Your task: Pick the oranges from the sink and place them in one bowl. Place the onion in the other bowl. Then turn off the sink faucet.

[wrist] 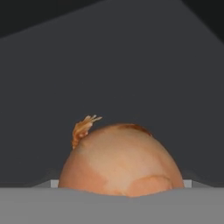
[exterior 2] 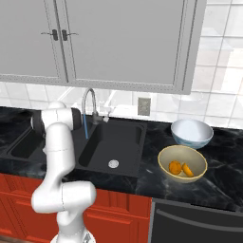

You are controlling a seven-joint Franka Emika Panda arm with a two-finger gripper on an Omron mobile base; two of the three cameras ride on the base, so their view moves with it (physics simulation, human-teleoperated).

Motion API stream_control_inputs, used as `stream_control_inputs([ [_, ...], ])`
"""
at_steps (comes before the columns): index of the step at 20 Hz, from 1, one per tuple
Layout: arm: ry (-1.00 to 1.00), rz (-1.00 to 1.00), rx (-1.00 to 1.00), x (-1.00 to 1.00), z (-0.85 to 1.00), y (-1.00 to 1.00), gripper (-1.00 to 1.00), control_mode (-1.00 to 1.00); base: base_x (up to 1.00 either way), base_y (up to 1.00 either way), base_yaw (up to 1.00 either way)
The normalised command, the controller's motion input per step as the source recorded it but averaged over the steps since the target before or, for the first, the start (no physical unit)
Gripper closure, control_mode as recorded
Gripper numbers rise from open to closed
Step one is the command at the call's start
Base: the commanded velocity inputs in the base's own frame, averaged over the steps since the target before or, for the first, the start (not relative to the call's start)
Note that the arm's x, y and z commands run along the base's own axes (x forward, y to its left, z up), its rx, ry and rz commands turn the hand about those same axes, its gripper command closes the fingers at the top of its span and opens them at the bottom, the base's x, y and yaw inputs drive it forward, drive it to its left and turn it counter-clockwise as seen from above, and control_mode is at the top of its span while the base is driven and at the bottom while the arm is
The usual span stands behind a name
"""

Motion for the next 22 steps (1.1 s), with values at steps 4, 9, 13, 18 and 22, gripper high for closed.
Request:
stream_control_inputs([
  [4,-0.03,0.00,0.00,0.00,0.58,0.00,1.00,-1.00,0.00,0.00,0.00],
  [9,-0.02,0.00,0.00,0.00,0.67,0.00,1.00,-1.00,0.00,0.00,0.00],
  [13,-0.01,0.00,0.00,0.00,0.72,0.05,1.00,-1.00,0.00,0.00,0.00],
  [18,0.00,0.00,-0.06,0.00,0.54,0.13,1.00,-1.00,0.00,0.00,0.00],
  [22,-0.02,0.00,-0.06,0.00,0.49,0.09,1.00,-1.00,0.00,0.00,0.00],
])
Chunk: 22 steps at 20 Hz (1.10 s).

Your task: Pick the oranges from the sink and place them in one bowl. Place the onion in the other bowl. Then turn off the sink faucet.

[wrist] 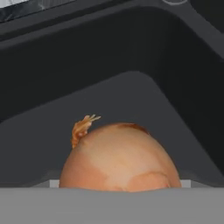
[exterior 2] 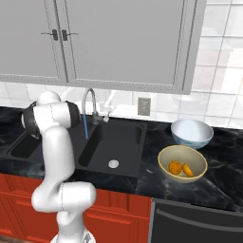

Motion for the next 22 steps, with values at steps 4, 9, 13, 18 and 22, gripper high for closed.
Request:
stream_control_inputs([
  [4,-0.04,0.00,-0.02,-0.05,0.49,0.00,1.00,-1.00,0.00,0.00,0.00],
  [9,-0.05,0.01,0.00,-0.14,0.49,-0.01,1.00,-1.00,0.00,0.00,0.00],
  [13,-0.04,0.00,0.00,-0.16,0.41,-0.05,1.00,-1.00,0.00,0.00,0.00],
  [18,-0.08,0.00,0.00,-0.33,0.22,-0.13,1.00,-1.00,0.00,0.00,0.00],
  [22,-0.08,0.00,-0.01,-0.47,0.10,0.00,1.00,-1.00,0.00,0.00,0.00],
])
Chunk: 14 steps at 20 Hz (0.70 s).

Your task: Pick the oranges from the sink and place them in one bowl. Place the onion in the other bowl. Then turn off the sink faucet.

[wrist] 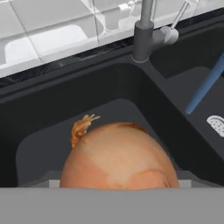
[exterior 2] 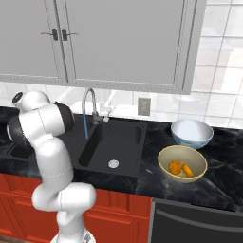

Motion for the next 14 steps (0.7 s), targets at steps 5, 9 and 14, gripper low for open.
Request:
stream_control_inputs([
  [5,-0.01,0.04,-0.01,-0.48,0.25,0.00,1.00,-1.00,0.00,0.00,0.00],
  [9,0.01,0.07,0.00,-0.17,0.48,0.00,1.00,-1.00,0.00,0.00,0.00],
  [14,0.03,0.11,0.00,-0.14,0.53,0.00,1.00,-1.00,0.00,0.00,0.00],
])
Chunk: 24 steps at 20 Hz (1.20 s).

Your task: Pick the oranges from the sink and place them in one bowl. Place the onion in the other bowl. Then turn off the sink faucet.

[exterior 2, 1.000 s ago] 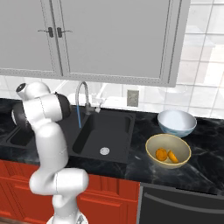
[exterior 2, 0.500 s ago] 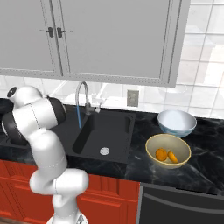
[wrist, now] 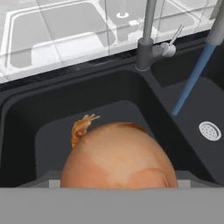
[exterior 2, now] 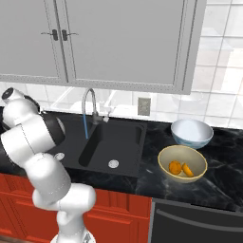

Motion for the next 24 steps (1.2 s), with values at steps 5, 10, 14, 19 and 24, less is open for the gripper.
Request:
stream_control_inputs([
  [5,0.06,0.15,0.00,-0.02,0.32,0.00,1.00,-1.00,0.00,0.00,0.00],
  [10,0.10,0.18,0.00,-0.06,0.14,0.00,1.00,-1.00,0.00,0.00,0.00],
  [14,0.15,0.18,0.00,-0.10,0.02,-0.10,1.00,-1.00,0.00,0.00,0.00],
  [19,0.17,0.20,-0.01,-0.06,0.00,-0.03,1.00,-1.00,0.00,0.00,0.00],
  [24,0.06,0.19,-0.01,-0.23,0.02,-0.02,1.00,-1.00,0.00,0.00,0.00],
])
